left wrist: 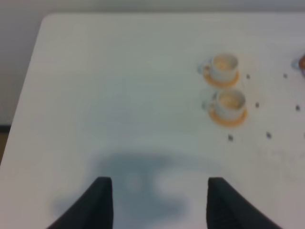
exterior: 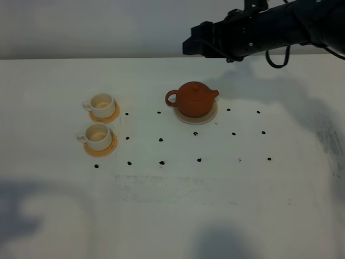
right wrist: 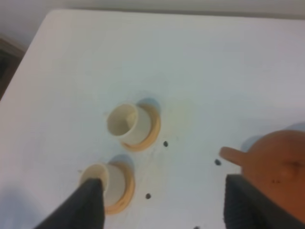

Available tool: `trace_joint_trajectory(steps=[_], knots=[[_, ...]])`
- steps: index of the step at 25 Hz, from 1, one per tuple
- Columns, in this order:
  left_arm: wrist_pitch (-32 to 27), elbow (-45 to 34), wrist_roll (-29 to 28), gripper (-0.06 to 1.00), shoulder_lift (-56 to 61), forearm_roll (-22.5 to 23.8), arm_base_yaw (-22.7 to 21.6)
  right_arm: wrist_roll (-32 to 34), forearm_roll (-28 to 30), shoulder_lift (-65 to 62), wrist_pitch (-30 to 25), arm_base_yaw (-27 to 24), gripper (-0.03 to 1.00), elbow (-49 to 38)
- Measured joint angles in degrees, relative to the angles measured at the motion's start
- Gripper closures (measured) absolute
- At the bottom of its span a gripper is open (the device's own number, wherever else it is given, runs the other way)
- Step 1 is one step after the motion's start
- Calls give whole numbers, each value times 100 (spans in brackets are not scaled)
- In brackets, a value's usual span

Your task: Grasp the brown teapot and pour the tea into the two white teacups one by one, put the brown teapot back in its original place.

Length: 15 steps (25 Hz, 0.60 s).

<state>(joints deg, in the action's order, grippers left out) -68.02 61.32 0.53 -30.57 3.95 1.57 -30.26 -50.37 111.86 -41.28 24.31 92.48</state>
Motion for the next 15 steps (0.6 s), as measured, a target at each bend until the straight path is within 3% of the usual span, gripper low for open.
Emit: trace_joint_trajectory(steps=[8, 15], knots=[[-66, -1233, -259, 49, 1426, 121, 0, 436, 660, 259, 151, 499, 44, 325], [169, -2631, -294, 49, 2212, -243, 0, 714, 1012, 332, 255, 629, 44, 350]])
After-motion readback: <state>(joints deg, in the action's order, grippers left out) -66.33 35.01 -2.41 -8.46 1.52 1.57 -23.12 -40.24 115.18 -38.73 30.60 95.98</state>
